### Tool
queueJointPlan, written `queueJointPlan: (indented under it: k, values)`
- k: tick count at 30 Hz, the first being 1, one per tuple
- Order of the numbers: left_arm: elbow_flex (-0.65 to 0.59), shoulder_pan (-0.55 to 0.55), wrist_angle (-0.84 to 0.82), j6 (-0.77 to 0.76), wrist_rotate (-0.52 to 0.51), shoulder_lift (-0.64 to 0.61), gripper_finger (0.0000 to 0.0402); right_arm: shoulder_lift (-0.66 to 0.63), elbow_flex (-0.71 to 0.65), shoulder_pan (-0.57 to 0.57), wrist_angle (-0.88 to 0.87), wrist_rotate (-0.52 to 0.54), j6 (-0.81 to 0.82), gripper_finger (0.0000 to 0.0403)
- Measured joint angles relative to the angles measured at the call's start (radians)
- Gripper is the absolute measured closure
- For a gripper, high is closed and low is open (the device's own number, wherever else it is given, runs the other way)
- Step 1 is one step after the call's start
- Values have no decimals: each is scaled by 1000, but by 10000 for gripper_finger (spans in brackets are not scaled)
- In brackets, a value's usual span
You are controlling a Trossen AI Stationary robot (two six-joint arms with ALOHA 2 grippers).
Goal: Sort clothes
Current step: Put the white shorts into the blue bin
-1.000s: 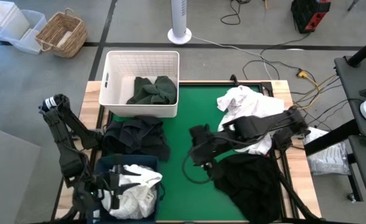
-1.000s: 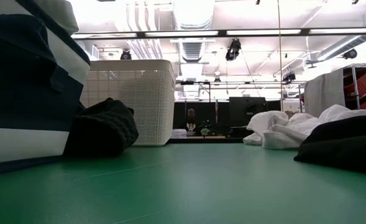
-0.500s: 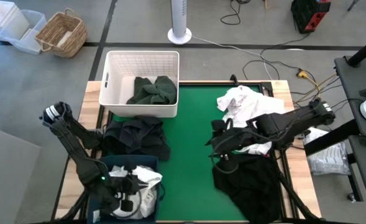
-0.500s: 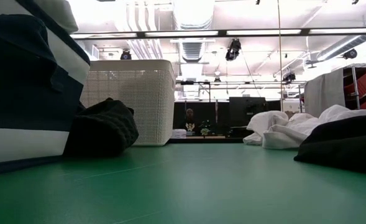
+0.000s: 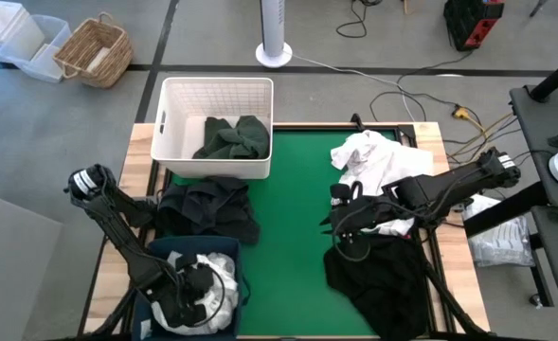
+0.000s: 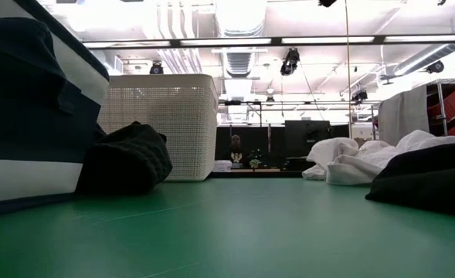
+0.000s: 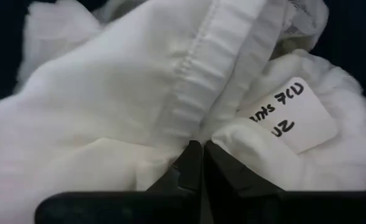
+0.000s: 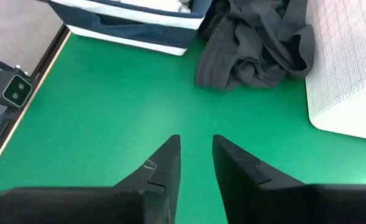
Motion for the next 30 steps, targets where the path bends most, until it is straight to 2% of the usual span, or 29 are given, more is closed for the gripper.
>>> queueJointPlan:
  k: [6,11,16,22,30]
  values:
    - [-2,-1,19,3,-12,-9,401,0,1,0,11,0,-20,344]
    - [-2,-1,8,-53,-14,-47,401,-4,11,0,11,0,-26,346]
    - [-2,-1,-23,-114,-14,-75,386,-4,10,0,10,0,-12,320]
    - [0,-1,-26,-125,-15,-107,337,-4,10,0,7,22,1,274]
    - [80,-1,-43,-61,-3,-116,281,-4,10,0,-13,25,19,231]
